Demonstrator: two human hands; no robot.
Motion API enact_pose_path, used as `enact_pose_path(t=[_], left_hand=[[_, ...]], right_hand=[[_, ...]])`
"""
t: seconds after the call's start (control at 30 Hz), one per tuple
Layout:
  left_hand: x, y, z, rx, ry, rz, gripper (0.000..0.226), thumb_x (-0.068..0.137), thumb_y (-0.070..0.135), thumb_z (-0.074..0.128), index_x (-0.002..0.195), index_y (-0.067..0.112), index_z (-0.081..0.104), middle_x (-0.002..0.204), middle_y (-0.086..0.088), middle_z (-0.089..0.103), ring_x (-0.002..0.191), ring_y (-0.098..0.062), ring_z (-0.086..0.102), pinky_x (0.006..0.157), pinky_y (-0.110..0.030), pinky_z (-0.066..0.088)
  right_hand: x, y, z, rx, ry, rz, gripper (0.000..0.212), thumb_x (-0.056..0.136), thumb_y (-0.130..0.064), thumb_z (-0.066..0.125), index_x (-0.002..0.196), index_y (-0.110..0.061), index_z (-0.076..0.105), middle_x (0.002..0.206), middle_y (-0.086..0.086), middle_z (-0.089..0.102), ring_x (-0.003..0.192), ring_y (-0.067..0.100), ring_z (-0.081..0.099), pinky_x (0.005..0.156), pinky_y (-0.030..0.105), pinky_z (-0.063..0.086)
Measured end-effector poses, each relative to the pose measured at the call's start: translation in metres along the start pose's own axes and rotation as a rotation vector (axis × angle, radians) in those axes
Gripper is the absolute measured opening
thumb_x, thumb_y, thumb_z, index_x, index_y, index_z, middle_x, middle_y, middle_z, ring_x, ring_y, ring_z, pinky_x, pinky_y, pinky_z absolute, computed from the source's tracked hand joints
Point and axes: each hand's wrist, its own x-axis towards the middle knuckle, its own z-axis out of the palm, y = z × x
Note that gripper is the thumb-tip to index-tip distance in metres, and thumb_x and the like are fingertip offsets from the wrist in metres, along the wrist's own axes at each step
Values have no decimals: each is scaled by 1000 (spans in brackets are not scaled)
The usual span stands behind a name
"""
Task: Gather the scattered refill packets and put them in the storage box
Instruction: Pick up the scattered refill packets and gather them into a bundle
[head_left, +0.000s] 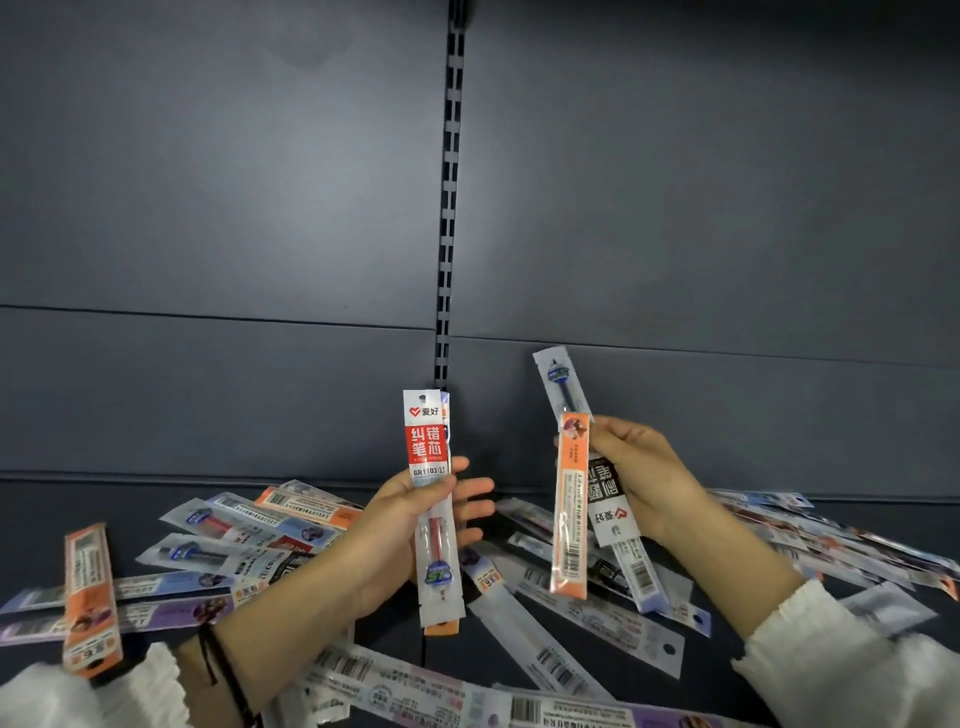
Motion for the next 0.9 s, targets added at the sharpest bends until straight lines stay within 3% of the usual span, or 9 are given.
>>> enact_pose_path(t=[0.1,0.23,0.4,0.53,0.6,0.67,0.77,0.8,0.9], left_hand=[[0,0,0,52,24,17,26,98,12,47,120,12,59,108,-9,74,99,-21,70,81,-35,53],[-2,0,0,15,-50,-88,24,98,21,47,119,13,53,110,-14,72,108,-28,66,99,-49,45],[-3,-6,4,21,-110,-195,29,93,30,55,114,10,57,103,-14,71,95,-30,69,91,-48,50],[-3,-7,9,30,-112,-204,38,93,33,55,122,9,60,111,-13,71,101,-29,68,84,-43,53],[-4,-6,11,16,-124,-200,34,92,34,56,117,12,62,109,-12,72,100,-27,70,79,-40,53],[-4,-8,13,-8,-104,-201,23,89,31,60,103,13,64,92,-8,74,86,-23,72,75,-38,54],[-4,-13,13,-10,-63,-182,7,81,15,70,84,17,64,70,-4,64,67,-17,62,70,-33,53],[-3,-15,11,-2,-53,-177,9,79,13,72,81,16,64,68,-3,61,64,-16,59,69,-32,52],[1,-13,8,-60,16,-132,18,82,19,69,93,12,56,71,-3,62,59,-13,56,63,-29,51]], right_hand=[[4,7,15,-69,9,-6,13,86,-17,68,90,-5,72,76,13,69,61,21,64,57,30,54],[7,19,34,-188,73,-126,6,84,-17,70,84,-11,72,68,-1,72,60,10,65,65,25,50],[6,29,49,-210,57,-206,4,86,-16,68,88,-13,70,82,0,75,74,5,70,68,17,49],[6,32,51,-136,-16,-120,14,86,-19,68,97,-11,70,88,8,76,84,22,73,80,38,56],[6,33,51,-98,-22,-66,15,86,-19,69,98,-10,69,84,10,75,74,24,72,73,39,58],[6,32,52,-68,-10,-25,14,87,-20,68,95,-10,67,77,11,70,63,22,67,64,37,58],[8,31,50,3,6,58,18,91,-25,63,93,-7,66,75,8,67,63,19,63,74,44,56],[9,31,48,28,9,91,21,92,-26,61,96,-6,66,75,8,67,64,18,63,74,45,57],[10,28,41,61,-3,148,21,93,-24,58,100,-6,66,74,6,66,62,16,62,55,32,54]])
